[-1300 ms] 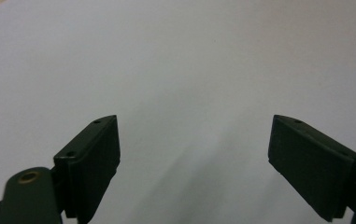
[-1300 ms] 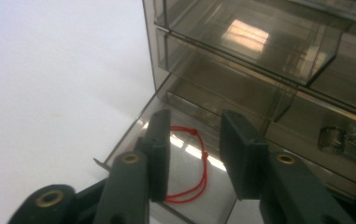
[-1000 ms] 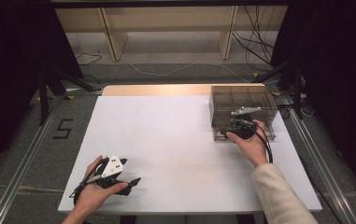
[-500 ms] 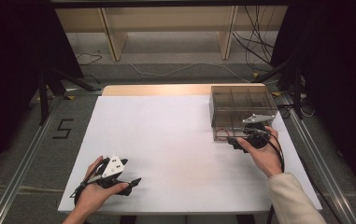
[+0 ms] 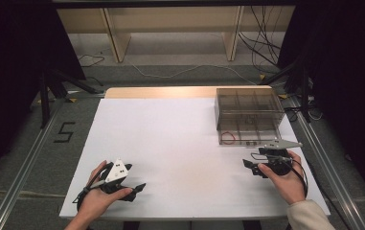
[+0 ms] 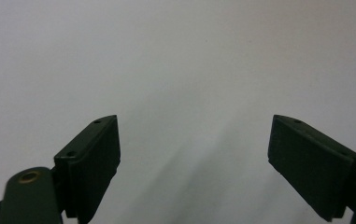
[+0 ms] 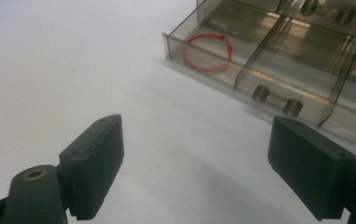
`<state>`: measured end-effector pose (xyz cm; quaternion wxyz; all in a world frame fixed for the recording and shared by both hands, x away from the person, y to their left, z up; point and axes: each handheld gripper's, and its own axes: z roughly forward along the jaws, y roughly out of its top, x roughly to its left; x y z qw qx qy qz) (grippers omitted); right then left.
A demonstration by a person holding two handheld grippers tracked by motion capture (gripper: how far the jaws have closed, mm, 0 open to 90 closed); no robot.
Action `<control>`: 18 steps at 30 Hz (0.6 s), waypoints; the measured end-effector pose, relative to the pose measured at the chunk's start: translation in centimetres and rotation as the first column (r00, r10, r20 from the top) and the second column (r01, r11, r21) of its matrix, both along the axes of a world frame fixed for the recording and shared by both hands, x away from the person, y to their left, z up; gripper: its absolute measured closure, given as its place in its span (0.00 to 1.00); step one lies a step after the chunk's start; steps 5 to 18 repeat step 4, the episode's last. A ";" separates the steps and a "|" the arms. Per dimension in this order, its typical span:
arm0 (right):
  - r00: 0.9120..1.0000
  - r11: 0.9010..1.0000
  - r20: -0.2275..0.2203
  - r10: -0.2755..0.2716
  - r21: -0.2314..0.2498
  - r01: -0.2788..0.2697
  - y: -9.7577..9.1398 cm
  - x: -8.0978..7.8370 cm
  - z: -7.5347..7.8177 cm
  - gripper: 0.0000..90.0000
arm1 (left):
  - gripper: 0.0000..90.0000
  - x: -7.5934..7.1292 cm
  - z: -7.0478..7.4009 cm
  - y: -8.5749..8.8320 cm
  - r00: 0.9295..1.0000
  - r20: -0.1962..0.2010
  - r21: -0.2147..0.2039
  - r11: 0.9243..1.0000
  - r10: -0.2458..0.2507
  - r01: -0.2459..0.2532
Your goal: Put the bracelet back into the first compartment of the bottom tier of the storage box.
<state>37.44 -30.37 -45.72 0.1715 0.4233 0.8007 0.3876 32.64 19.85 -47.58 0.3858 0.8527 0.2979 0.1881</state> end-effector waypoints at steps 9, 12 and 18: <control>1.000 1.000 -0.021 -0.002 0.022 0.003 -0.6 -0.9 -0.7 0.21 | 0.19 -0.1 0.1 -0.4 1.000 -0.006 -0.001 1.000 -0.013 0.013; 1.000 1.000 -0.021 -0.002 0.022 0.003 -0.6 -0.9 -0.7 0.21 | 0.19 -0.1 0.1 -0.4 1.000 -0.006 -0.001 1.000 -0.013 0.013; 1.000 1.000 -0.021 -0.002 0.022 0.003 -0.6 -0.9 -0.7 0.21 | 0.19 -0.1 0.1 -0.4 1.000 -0.006 -0.001 1.000 -0.013 0.013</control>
